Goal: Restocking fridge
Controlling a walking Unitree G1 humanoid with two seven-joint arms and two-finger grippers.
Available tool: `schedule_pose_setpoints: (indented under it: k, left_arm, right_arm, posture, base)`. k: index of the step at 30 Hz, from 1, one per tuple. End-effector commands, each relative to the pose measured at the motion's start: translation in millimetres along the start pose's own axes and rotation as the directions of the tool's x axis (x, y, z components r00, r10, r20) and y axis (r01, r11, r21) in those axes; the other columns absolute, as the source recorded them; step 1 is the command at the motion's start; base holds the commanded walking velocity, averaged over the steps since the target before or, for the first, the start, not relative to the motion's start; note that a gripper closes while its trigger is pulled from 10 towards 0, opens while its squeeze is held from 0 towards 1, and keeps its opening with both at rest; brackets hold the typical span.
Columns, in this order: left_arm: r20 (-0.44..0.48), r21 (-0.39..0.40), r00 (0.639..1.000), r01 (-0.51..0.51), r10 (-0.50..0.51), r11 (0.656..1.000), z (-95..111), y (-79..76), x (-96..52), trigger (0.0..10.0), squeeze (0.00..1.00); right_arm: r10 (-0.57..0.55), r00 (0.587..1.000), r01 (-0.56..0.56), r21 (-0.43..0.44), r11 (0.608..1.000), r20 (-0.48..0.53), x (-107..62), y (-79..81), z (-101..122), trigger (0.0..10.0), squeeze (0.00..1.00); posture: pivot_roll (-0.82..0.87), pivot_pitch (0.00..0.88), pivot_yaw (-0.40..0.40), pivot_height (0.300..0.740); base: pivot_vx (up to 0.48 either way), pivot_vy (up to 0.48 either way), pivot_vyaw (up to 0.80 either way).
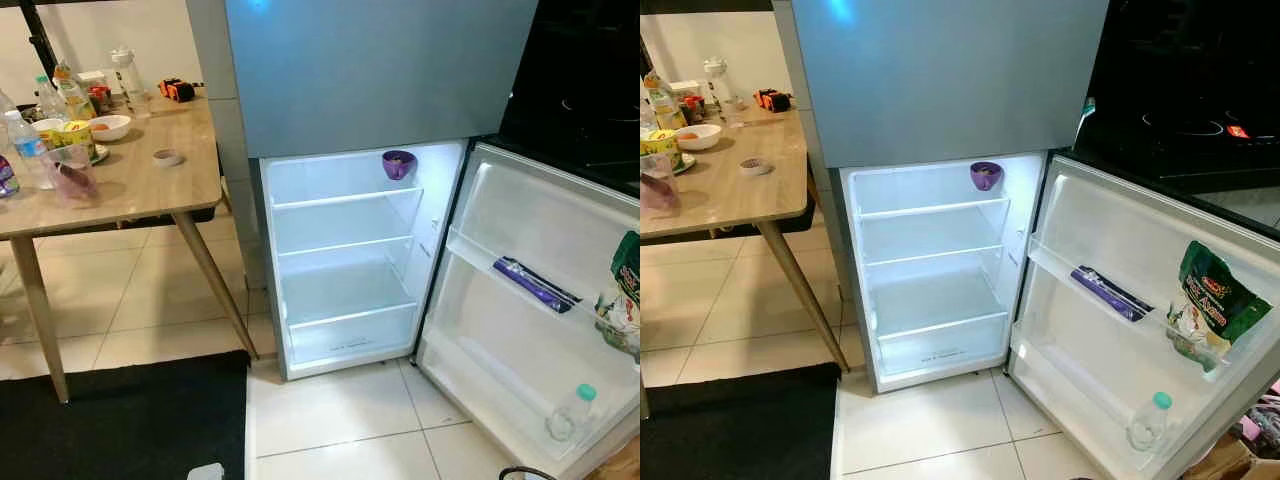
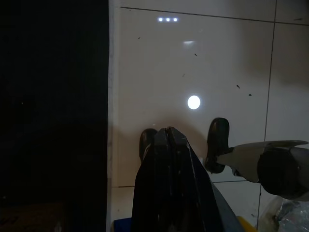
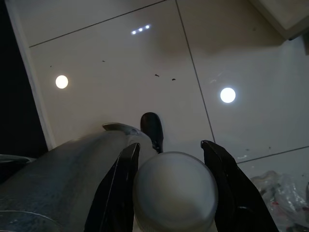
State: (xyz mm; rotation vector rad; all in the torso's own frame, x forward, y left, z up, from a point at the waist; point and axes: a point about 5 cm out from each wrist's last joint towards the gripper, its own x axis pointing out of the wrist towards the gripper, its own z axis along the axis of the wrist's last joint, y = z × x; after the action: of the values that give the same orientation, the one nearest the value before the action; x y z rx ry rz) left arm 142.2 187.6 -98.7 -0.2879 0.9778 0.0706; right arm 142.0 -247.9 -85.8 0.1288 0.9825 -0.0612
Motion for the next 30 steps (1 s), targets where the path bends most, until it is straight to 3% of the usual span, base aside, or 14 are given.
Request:
schedule_pose_setpoints:
  k: [1,21,30]
  left_arm:
    - [-0.017,-0.016,1.0,-0.002,0.002,1.0,-4.7,-1.3,-0.3,10.0,0.0]
    - [-0.019,-0.006,1.0,-0.017,0.017,1.0,-2.8,2.3,-0.7,10.0,0.0]
    - [-0.014,-0.005,1.0,-0.021,0.021,1.0,-0.9,1.9,-0.1,10.0,0.0]
  right_arm:
    - [-0.014,1.0,0.014,0.001,1.0,0.005,-0.5,-4.6,4.3,10.0,0.0]
    - [-0.022,1.0,0.022,0.02,1.0,0.0,-0.8,-4.9,2.0,10.0,0.0]
    - [-0.02,1.0,0.021,0.016,1.0,-0.011,-1.5,-7.2,2.1,10.0,0.0]
  posture:
    - [-0.11,0.0,-0.015,0.74]
    - [-0.1,0.0,-0.002,0.74]
    - [-0.11,0.0,-0.011,0.74]
  base:
    - [0.0,0.0,0.0]
    - [0.0,0.0,0.0]
    - [0.0,0.0,-0.75]
